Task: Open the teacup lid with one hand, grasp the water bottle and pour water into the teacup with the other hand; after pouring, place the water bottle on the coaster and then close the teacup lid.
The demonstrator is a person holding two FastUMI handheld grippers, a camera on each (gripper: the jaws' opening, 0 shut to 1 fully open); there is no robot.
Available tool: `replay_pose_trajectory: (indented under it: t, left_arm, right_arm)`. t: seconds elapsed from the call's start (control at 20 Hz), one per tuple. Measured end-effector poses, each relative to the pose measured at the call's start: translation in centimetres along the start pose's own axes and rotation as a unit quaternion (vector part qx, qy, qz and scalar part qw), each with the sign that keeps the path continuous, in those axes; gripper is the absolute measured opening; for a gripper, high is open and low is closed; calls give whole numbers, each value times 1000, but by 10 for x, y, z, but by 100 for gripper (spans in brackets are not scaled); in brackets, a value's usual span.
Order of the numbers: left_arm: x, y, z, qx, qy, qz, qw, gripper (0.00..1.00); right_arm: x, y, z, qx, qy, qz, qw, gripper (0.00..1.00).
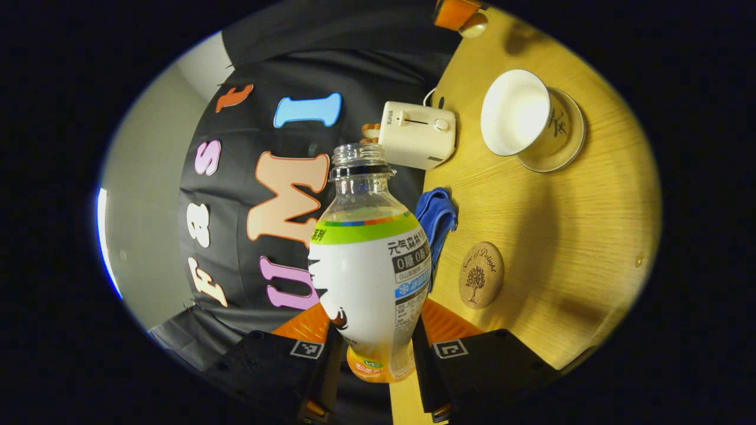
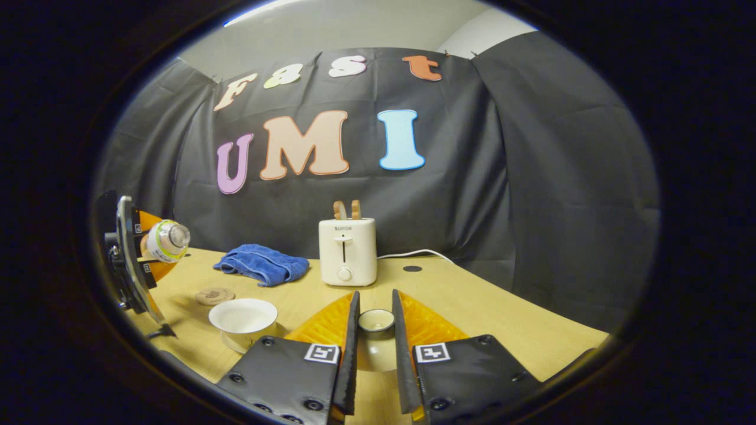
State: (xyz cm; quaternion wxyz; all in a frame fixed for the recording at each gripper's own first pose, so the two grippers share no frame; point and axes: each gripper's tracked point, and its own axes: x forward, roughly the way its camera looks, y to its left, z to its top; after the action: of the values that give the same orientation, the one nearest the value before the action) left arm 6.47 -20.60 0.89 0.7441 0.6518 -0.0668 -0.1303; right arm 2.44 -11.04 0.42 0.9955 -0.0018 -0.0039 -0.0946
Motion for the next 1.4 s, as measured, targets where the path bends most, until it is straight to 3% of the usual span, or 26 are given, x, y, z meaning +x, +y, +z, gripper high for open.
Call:
replay_pose_trajectory:
  t: [0.65, 1.4]
  left_arm:
    - [5, -3, 25, 145, -25, -31, 989, 52]
    - [9, 2, 34, 244, -34, -39, 969, 52]
  right_arm:
    - [0, 0, 1, 0, 0, 3, 1000, 33]
    - [0, 0, 1, 0, 0, 5, 1000, 33]
